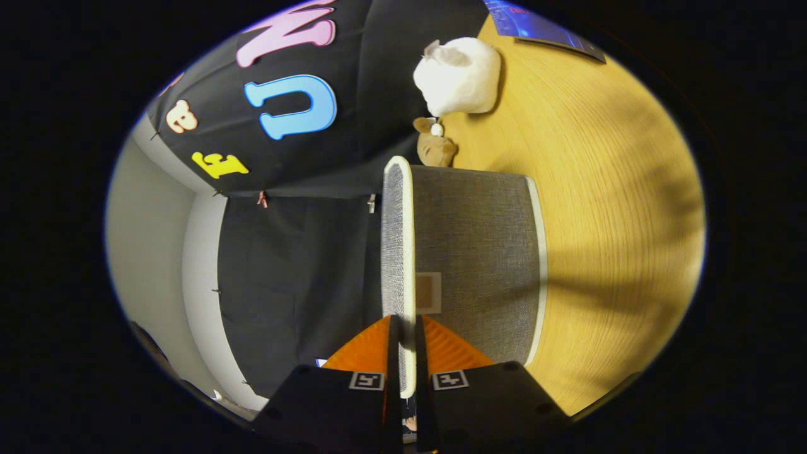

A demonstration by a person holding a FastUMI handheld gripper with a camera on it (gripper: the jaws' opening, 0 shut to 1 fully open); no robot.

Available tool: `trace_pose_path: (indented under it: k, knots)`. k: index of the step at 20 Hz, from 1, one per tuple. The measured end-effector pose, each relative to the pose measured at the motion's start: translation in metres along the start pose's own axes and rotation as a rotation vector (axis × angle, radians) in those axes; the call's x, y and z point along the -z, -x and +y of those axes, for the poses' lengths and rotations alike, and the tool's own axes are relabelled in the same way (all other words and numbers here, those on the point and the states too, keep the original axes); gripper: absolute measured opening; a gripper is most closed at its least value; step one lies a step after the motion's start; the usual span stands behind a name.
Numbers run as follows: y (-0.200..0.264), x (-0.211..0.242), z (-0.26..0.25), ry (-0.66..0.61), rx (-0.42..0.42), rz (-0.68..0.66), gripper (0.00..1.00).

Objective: Open the storage box then place both shoes into the box .Put the left shoe in first, then the right shoe, with the right side of both shoes facing outward in a uniform manner.

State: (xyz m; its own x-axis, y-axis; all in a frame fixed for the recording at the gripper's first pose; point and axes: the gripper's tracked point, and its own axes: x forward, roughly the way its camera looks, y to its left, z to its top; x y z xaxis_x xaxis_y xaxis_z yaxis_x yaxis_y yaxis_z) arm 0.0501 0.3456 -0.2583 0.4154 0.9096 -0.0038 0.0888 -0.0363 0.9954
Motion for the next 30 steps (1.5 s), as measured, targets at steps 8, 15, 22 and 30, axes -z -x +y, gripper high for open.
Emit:
trace_pose_path:
  k: [8,15,22,30]
  knots:
    - [0.001,-0.002,0.067,0.109,-0.024,-0.035,0.05]
    - [-0.037,-0.011,0.133,0.266,0.025,-0.074,0.05]
    - [-0.099,0.002,0.184,0.461,0.084,-0.047,0.05]
    - [-0.188,0.042,0.213,0.574,0.087,0.027,0.05]
